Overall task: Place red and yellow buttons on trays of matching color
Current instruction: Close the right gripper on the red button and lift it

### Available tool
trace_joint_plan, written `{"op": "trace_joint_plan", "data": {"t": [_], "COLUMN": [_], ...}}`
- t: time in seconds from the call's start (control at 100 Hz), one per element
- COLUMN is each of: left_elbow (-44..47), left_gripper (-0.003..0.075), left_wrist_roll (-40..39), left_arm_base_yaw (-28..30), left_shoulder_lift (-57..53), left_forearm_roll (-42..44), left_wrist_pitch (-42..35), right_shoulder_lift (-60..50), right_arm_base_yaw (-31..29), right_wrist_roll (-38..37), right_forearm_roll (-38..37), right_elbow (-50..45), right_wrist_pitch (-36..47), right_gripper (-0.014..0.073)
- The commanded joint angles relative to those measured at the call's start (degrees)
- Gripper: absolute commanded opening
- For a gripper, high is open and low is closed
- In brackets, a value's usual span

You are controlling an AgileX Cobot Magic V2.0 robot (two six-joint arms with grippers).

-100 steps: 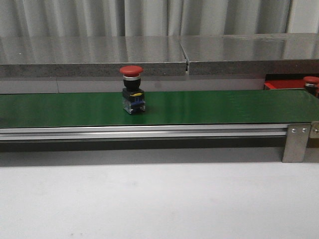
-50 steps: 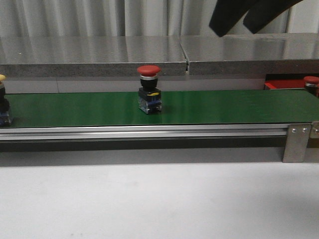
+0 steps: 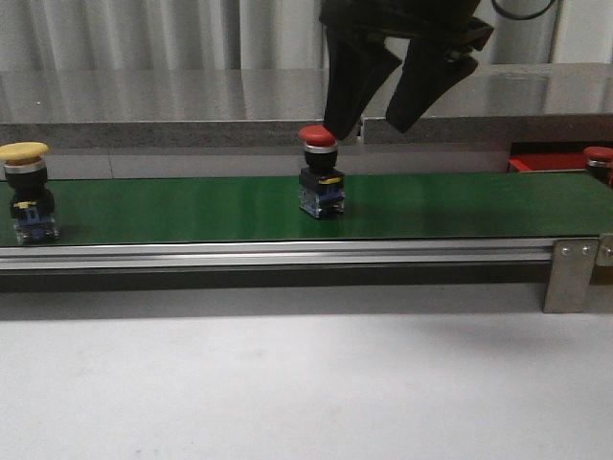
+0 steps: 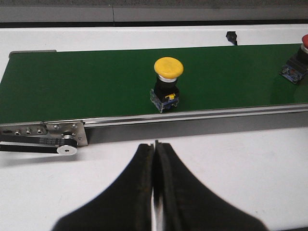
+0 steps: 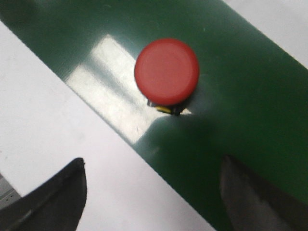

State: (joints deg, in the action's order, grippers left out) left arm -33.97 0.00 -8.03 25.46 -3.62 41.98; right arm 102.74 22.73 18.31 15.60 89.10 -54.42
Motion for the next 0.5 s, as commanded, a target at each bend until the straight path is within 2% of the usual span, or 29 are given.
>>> {"op": "trace_joint_plan", "data": {"t": [0.0, 0.27, 0.34, 0.49], "left_elbow": [-1.3, -1.3, -1.3, -1.3], "left_gripper": [-0.0019, -0.0019, -0.0019, -0.0019], "left_wrist_roll": [0.0, 0.0, 0.0, 0.0], "left_arm_base_yaw": [-0.4, -0.4, -0.4, -0.4], "left_shoulder_lift": [0.3, 0.3, 0.3, 0.3], "left_forearm_roll": [-0.7, -0.7, -0.7, -0.7], "left_wrist_pitch": [-4.3, -4.3, -4.3, -4.3], "right_shoulder_lift": [-0.8, 4.1, 4.7, 5.0], "right_arm_base_yaw": [0.0, 0.0, 0.0, 0.0], "right_wrist_roll": [0.1, 0.1, 0.1, 0.1], "right_forearm_roll": [1.1, 1.0, 0.3, -0.1], "right_elbow": [3.3, 6.0, 6.0, 6.0], "right_wrist_pitch": [3.4, 6.3, 7.2, 7.8], "right_gripper": [0.0572, 0.0549, 0.0473, 0.0211]}}
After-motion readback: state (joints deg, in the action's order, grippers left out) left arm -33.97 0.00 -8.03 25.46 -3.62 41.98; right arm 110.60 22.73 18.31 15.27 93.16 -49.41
